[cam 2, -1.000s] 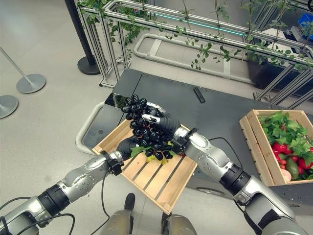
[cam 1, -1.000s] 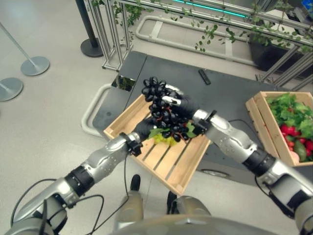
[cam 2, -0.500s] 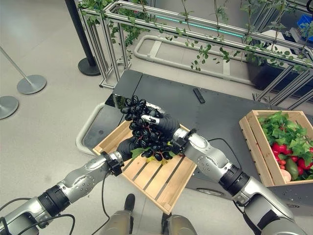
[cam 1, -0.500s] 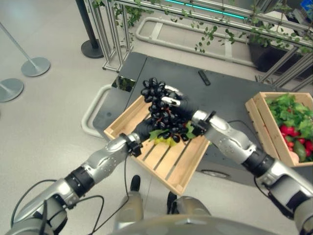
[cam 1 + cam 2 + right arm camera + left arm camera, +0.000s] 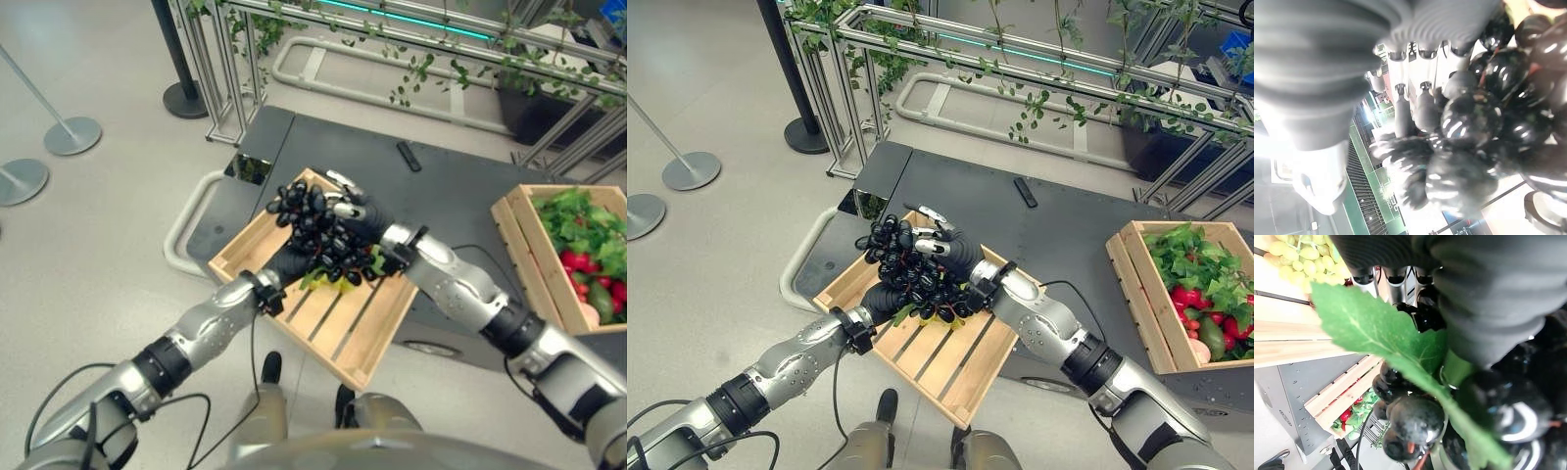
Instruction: Pick up the fruits from the basket on one side to the basket on the other side
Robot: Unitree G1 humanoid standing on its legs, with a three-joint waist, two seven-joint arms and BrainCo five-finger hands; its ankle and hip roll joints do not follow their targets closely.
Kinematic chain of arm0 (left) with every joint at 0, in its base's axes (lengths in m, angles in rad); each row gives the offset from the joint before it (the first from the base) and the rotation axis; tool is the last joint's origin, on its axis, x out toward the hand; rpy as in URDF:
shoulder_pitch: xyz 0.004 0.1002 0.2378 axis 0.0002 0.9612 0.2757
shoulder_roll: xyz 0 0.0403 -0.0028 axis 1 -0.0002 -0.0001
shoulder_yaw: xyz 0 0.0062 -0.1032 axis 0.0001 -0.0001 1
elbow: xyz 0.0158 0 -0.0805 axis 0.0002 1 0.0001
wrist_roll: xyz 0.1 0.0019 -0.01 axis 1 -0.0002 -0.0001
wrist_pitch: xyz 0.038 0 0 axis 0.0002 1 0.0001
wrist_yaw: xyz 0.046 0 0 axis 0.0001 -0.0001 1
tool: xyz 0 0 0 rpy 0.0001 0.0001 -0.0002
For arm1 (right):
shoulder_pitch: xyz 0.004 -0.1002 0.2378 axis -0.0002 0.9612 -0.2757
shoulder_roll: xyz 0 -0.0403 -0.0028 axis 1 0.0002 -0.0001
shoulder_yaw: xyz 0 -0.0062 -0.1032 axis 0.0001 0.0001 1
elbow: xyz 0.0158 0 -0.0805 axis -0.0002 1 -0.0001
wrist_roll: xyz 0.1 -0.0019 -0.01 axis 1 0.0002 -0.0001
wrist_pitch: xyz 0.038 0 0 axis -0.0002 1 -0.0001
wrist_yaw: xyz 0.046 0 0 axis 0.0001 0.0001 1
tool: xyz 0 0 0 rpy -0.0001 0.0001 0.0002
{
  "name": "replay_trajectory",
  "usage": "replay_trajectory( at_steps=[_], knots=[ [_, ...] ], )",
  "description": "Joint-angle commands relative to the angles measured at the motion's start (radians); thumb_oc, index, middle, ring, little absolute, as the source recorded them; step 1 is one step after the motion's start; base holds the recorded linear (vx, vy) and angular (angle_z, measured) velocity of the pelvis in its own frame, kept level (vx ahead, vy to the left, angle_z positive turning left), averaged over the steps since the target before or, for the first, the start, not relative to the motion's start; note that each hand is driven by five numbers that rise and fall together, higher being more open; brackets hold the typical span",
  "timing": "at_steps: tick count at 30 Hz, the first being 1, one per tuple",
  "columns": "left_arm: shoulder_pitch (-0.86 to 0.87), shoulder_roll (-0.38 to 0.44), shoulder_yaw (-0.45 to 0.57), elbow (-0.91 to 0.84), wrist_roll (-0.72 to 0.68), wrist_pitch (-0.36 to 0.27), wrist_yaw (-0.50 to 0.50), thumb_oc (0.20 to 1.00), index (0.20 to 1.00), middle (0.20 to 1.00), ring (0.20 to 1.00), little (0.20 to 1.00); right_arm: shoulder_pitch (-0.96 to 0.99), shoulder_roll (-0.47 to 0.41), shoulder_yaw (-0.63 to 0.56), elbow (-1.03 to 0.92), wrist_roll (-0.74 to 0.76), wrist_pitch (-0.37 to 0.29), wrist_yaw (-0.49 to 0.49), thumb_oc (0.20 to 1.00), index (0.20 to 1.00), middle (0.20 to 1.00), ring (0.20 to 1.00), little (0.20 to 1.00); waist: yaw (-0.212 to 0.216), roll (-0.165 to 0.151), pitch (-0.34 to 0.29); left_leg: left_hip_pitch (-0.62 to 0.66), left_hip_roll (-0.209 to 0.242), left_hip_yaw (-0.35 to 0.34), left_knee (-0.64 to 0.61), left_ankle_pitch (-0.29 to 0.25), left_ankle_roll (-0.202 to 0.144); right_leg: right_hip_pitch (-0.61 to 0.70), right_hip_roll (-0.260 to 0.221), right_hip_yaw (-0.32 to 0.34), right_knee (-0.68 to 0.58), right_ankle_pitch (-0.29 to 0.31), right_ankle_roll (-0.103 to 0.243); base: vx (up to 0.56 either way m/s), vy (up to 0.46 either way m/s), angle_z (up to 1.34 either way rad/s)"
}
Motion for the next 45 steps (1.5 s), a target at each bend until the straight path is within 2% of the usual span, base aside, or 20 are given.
replay_trajectory(
  at_steps=[1, 26, 27, 32, 36, 37, 39, 40, 45],
  knots=[
    [-0.040, -0.054, 0.093, -0.019, 0.014, -0.063, -0.010, 0.200, 0.200, 0.200, 0.200, 0.200, 0.022, 0.054, -0.006, -0.107, -0.007, -0.036, 0.029, 1.000, 1.000, 1.000, 1.000, 1.000, -0.011, -0.014, -0.021, 0.002, 0.003, 0.019, 0.084, -0.119, 0.025, -0.022, -0.079, 0.032, -0.027, 0.116, 0.116, 0.00, 0.000, 0.00],
    [-0.040, 0.006, 0.138, -0.033, 0.068, -0.087, -0.006, 0.200, 0.200, 0.200, 0.200, 0.200, 0.041, 0.030, -0.055, -0.116, -0.042, -0.041, 0.027, 1.000, 1.000, 1.000, 1.000, 1.000, -0.013, -0.005, -0.014, 0.002, 0.008, 0.018, 0.096, -0.126, 0.022, -0.031, -0.077, 0.034, -0.006, 0.106, 0.115, 0.00, -0.002, 0.00],
    [-0.030, 0.020, 0.169, -0.035, 0.066, -0.096, -0.010, 0.200, 0.200, 0.200, 0.200, 0.200, 0.040, -0.011, -0.088, -0.136, -0.096, -0.058, 0.038, 1.000, 1.000, 1.000, 1.000, 1.000, -0.013, -0.004, -0.017, 0.002, 0.011, 0.015, 0.098, -0.127, 0.020, -0.030, -0.074, 0.034, -0.003, 0.100, 0.114, 0.02, -0.032, 0.00],
    [0.025, 0.030, 0.244, -0.053, 0.050, -0.105, -0.029, 0.200, 0.200, 0.200, 0.200, 0.200, 0.094, -0.086, -0.194, -0.143, -0.144, -0.092, 0.055, 1.000, 1.000, 1.000, 1.000, 1.000, -0.015, -0.001, -0.023, 0.004, 0.015, 0.007, 0.095, -0.123, 0.014, -0.028, -0.068, 0.029, -0.004, 0.093, 0.109, 0.01, -0.041, 0.02],
    [0.122, 0.027, 0.352, -0.060, 0.029, -0.098, -0.082, 0.200, 0.200, 0.200, 0.200, 0.200, 0.233, -0.158, -0.378, -0.112, -0.172, -0.120, 0.083, 1.000, 1.000, 1.000, 1.000, 1.000, -0.020, 0.000, -0.030, 0.003, 0.023, -0.004, 0.089, -0.115, 0.005, -0.023, -0.062, 0.022, -0.007, 0.085, 0.102, 0.01, -0.062, 0.03],
    [0.162, 0.029, 0.407, -0.059, 0.027, -0.100, -0.106, 0.200, 0.200, 0.200, 0.200, 0.200, 0.298, -0.178, -0.459, -0.091, -0.185, -0.125, 0.101, 1.000, 1.000, 1.000, 1.000, 1.000, -0.024, 0.001, -0.034, 0.003, 0.025, -0.008, 0.084, -0.110, 0.001, -0.019, -0.060, 0.015, -0.012, 0.082, 0.099, 0.00, -0.074, 0.06],
    [0.177, 0.026, 0.435, -0.055, 0.025, -0.102, -0.111, 0.200, 0.200, 0.200, 0.200, 0.200, 0.324, -0.184, -0.494, -0.080, -0.188, -0.126, 0.106, 1.000, 1.000, 1.000, 1.000, 1.000, -0.025, 0.001, -0.036, 0.002, 0.025, -0.011, 0.084, -0.108, -0.001, -0.018, -0.059, 0.011, -0.013, 0.081, 0.097, 0.00, -0.051, 0.10],
    [0.207, 0.021, 0.482, -0.045, 0.016, -0.104, -0.121, 0.200, 0.200, 0.200, 0.200, 0.200, 0.363, -0.181, -0.557, -0.059, -0.183, -0.132, 0.111, 1.000, 1.000, 1.000, 1.000, 1.000, -0.028, 0.002, -0.038, 0.000, 0.025, -0.016, 0.084, -0.106, -0.003, -0.017, -0.058, 0.008, -0.015, 0.081, 0.094, -0.01, -0.026, 0.10],
    [0.257, 0.006, 0.554, -0.039, 0.022, -0.116, -0.117, 0.200, 0.200, 0.200, 0.200, 0.200, 0.409, -0.167, -0.641, -0.031, -0.185, -0.140, 0.113, 1.000, 1.000, 1.000, 1.000, 1.000, -0.032, 0.010, -0.042, -0.003, 0.025, -0.018, 0.084, -0.105, -0.006, -0.019, -0.057, 0.004, -0.015, 0.082, 0.091, -0.01, -0.016, 0.05]
  ],
)
